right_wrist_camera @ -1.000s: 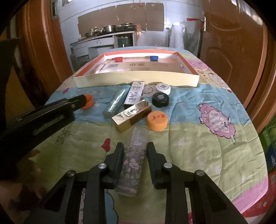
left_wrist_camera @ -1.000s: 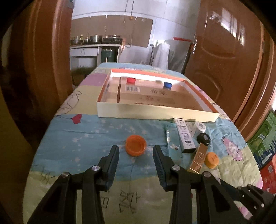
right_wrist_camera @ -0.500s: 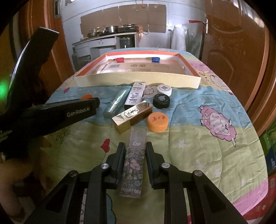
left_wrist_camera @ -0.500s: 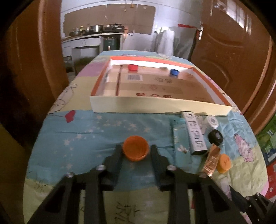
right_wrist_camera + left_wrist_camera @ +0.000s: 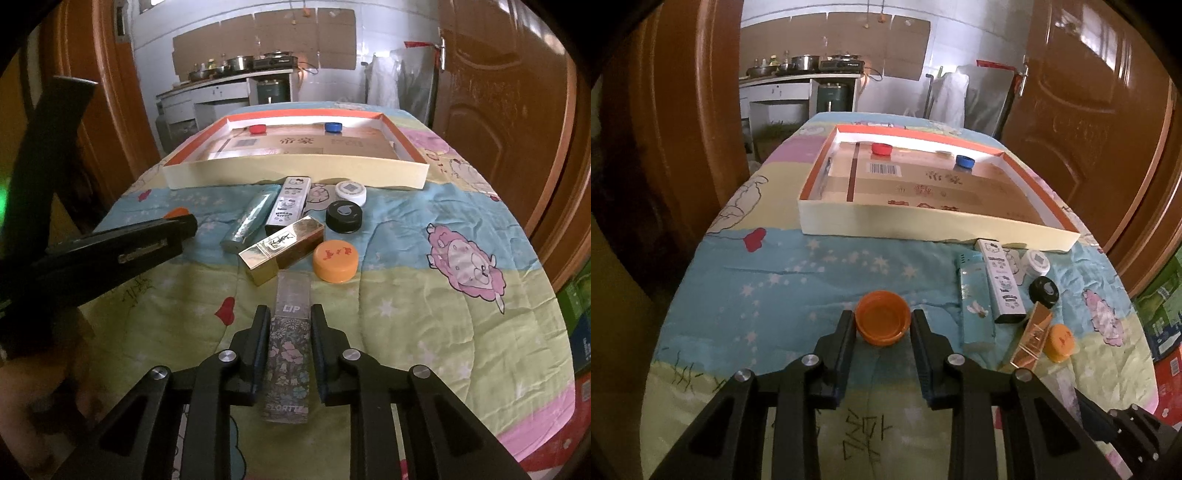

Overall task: Organize rigid objects
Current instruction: 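Carry the orange cap and glitter tube with both tools into the tray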

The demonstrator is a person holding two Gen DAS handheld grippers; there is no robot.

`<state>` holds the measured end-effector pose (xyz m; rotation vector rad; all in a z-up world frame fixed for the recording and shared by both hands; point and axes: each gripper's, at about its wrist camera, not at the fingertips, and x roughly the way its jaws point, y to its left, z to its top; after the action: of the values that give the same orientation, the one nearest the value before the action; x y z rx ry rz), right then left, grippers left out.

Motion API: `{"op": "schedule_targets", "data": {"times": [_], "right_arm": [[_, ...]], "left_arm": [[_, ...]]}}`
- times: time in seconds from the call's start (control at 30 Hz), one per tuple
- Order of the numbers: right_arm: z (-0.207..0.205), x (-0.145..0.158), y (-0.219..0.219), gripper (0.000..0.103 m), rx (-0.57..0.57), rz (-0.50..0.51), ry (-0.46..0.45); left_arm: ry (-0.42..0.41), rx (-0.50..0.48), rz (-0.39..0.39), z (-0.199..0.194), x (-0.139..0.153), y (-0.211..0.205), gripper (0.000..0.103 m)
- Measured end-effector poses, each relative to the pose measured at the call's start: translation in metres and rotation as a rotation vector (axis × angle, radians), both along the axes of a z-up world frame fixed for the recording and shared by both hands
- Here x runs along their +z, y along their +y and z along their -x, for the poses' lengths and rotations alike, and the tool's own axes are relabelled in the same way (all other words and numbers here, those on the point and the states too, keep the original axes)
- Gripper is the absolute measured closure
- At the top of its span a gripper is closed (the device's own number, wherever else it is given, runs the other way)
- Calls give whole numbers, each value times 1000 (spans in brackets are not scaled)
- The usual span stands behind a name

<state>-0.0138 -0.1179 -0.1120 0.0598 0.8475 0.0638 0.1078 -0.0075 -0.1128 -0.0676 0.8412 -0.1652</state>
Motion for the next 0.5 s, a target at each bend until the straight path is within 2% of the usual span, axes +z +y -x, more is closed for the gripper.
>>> {"op": "schedule_targets", "data": {"times": [0.5], "right_arm": [[7,18,-3,83,8,-20,-40]], "left_arm": [[-63,-37,57,26,35,-2,72]]}}
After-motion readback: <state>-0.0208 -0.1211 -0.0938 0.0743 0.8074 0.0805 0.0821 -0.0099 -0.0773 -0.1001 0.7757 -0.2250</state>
